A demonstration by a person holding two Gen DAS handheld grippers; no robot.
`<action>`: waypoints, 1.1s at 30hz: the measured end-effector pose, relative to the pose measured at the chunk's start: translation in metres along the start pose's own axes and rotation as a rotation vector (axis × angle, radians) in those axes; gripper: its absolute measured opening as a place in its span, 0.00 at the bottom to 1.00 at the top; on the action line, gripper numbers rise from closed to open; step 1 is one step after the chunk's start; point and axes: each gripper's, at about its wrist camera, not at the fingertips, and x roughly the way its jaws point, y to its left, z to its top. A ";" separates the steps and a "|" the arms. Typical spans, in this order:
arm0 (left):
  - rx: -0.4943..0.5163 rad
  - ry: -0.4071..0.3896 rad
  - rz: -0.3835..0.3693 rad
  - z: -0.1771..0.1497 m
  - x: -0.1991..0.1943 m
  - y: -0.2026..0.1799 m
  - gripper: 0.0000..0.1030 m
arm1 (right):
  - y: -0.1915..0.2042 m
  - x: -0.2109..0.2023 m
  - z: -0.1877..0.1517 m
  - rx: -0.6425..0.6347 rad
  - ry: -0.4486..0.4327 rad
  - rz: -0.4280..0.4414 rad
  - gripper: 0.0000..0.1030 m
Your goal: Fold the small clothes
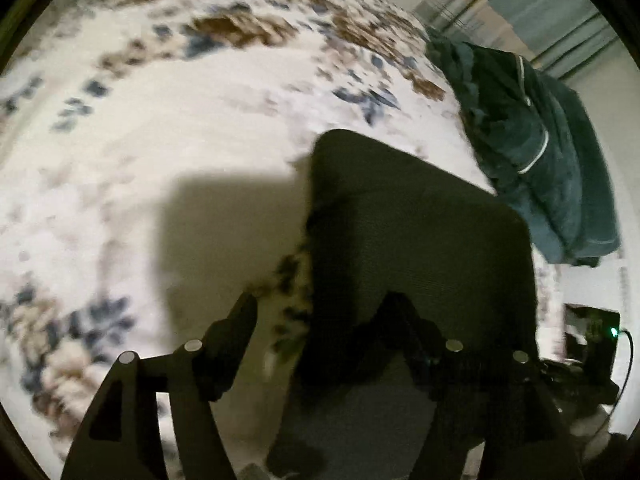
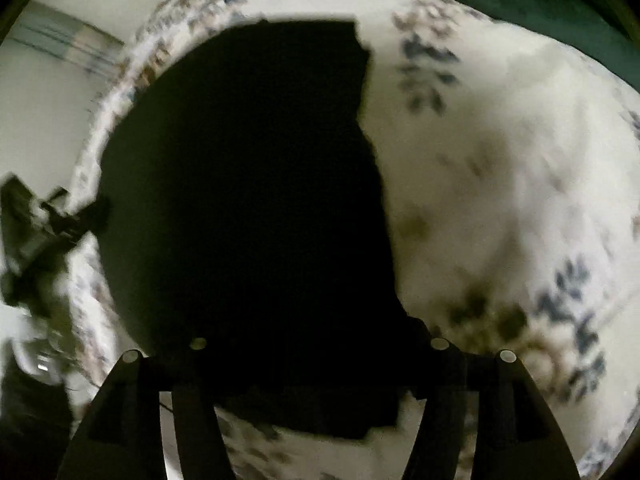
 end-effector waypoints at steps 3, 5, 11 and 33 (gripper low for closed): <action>0.013 -0.038 0.082 -0.022 -0.014 -0.006 0.77 | -0.015 0.001 -0.029 0.025 0.007 -0.062 0.69; 0.033 -0.048 0.138 -0.035 -0.019 -0.018 0.99 | -0.012 -0.002 -0.036 0.030 -0.019 -0.138 0.80; 0.076 -0.094 0.262 -0.068 -0.055 -0.060 1.00 | 0.011 -0.057 -0.073 0.014 -0.142 -0.404 0.99; 0.128 -0.349 0.343 -0.192 -0.359 -0.205 1.00 | 0.173 -0.394 -0.260 -0.111 -0.546 -0.454 1.00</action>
